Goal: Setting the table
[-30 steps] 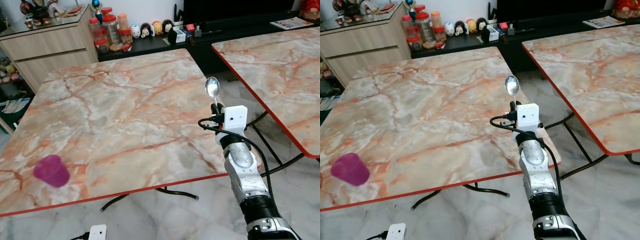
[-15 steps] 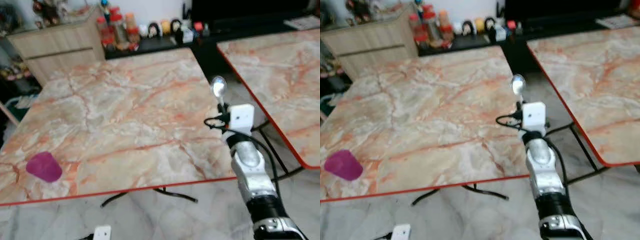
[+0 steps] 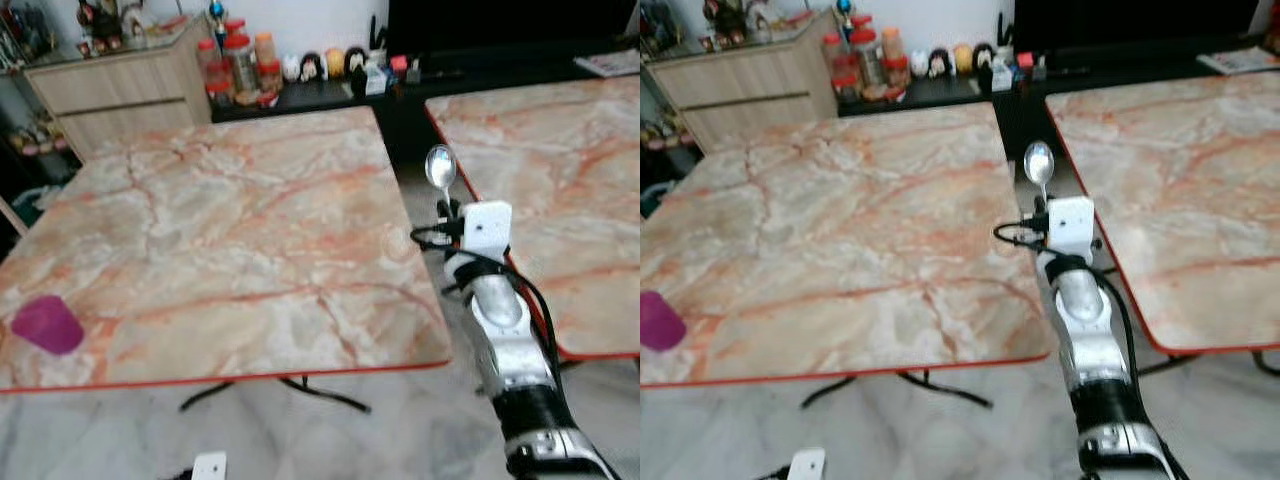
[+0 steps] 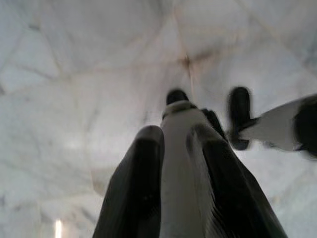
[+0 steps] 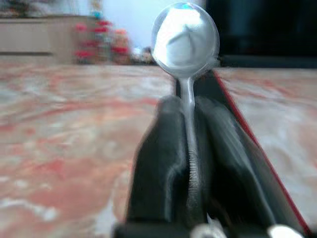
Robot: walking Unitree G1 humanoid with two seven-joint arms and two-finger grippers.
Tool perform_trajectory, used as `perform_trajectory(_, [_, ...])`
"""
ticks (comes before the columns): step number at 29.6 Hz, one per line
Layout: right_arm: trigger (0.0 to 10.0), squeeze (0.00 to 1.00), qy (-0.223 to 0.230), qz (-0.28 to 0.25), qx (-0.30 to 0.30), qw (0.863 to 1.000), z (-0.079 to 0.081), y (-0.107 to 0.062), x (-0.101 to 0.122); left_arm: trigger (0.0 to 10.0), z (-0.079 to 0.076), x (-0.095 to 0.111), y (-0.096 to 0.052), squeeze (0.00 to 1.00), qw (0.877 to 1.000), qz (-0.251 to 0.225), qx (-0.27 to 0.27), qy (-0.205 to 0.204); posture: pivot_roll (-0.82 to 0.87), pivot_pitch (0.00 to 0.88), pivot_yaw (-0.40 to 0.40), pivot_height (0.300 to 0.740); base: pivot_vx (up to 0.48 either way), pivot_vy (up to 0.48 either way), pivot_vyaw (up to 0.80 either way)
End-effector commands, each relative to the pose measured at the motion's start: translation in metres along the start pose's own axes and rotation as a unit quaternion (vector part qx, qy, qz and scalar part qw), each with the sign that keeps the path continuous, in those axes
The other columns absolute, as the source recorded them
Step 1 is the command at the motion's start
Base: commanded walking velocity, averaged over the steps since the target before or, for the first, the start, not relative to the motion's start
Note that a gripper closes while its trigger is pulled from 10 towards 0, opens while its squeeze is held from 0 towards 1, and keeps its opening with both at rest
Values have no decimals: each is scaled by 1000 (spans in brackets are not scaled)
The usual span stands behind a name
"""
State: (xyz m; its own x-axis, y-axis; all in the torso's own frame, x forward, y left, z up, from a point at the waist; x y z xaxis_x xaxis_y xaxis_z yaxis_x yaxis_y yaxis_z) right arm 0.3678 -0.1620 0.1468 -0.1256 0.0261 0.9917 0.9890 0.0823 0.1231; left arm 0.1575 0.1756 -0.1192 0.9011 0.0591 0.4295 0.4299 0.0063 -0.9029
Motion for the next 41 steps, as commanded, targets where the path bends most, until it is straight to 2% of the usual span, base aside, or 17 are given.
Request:
perform_trajectory(1, [10000,0,-2,-16,-4,1000,-3,4,11,10000,2,-1,0,0,1000,2,5,-5,-329,0,91,740,0,-375,0])
perform_trajectory(10, [10000,0,2,-37,-9,999,-6,4,23,10000,2,0,0,0,1000,0,3,-6,-337,0,96,740,0,-377,0])
perform_trajectory(16, [10000,0,7,-32,-6,999,-1,1,20,10000,2,1,0,0,1000,1,1,-1,-340,0,103,740,0,-377,0])
perform_trajectory(24, [10000,0,8,-36,-19,999,-6,3,24,10000,3,1,0,0,1000,1,1,4,-344,0,108,740,0,-375,0])
perform_trajectory(41, [10000,0,11,-34,-18,999,-5,1,23,10000,3,2,0,0,1000,0,-2,13,-354,0,118,740,0,-375,-122])
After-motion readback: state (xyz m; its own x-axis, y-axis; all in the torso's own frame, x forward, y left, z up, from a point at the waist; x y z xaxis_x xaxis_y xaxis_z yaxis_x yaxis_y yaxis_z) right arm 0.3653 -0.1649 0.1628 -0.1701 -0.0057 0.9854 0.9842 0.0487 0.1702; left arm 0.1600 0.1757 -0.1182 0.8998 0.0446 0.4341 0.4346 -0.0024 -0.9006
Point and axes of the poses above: a point about 5 cm out from each wrist's last joint towards the gripper, its own y axis pointing out of the wrist towards the gripper, its own x axis along the axis of the wrist's last joint, z = x × y, the point moved 2 cm from there along y, pointing out of the wrist towards the gripper, and after that the axes turned 4 degrees about y, right-handed, at the moved point
